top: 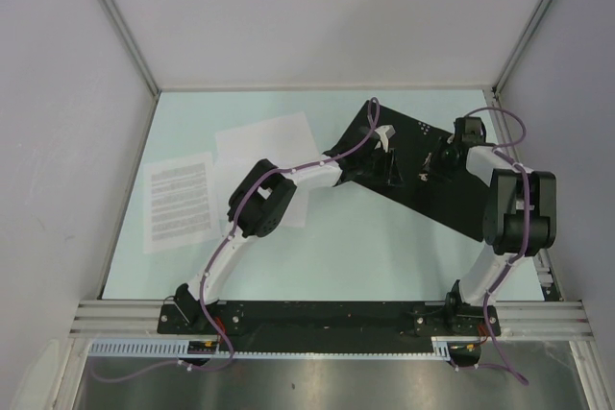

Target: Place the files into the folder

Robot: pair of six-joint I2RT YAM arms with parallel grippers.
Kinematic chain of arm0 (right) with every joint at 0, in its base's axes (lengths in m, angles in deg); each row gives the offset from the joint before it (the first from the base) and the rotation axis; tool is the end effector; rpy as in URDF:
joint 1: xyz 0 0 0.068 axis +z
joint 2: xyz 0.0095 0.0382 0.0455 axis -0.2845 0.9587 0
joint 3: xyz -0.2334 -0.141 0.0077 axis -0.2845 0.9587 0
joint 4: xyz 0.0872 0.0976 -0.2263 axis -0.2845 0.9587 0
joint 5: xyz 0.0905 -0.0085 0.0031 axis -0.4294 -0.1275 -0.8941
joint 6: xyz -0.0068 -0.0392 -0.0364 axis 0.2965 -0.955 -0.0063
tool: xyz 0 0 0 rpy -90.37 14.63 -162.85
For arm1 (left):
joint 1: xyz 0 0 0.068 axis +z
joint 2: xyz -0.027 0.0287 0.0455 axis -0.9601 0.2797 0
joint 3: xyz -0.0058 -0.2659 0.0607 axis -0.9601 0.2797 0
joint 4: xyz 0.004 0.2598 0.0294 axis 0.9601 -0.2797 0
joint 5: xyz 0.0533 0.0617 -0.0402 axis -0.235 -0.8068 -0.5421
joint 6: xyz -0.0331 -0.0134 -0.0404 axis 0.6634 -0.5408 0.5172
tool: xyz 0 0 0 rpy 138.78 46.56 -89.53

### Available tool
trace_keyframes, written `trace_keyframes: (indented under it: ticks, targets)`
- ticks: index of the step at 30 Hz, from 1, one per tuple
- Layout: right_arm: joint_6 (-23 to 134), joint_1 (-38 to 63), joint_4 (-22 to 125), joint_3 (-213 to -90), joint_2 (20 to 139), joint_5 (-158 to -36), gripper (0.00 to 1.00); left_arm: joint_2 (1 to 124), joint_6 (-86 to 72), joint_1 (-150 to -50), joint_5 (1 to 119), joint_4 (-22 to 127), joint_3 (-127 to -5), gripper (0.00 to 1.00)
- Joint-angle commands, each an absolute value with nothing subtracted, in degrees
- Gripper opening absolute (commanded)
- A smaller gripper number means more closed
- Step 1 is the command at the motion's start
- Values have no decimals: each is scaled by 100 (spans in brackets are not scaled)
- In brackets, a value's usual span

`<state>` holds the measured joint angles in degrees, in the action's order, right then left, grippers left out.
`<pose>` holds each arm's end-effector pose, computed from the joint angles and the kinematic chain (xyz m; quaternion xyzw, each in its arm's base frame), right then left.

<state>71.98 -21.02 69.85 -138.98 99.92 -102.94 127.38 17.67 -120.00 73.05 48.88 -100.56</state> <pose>0.3603 -0.0198 0.1751 0.1955 0.9333 0.1586 0.2562 0.3703 -0.4052 0.1324 0.1586 0.8621 -0.4209 0.2333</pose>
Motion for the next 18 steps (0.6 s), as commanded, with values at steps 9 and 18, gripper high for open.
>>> trace_keyframes:
  ticks: [9, 18]
  targets:
    - [7074, -1908, 6932, -14332, 10310, -9913, 27, 12504, 1669, -12017, 7258, 4800, -9887, 40]
    - [7003, -1811, 7056, -14411, 10381, -9623, 20, 12504, 1677, -12017, 7267, 4835, -9844, 40]
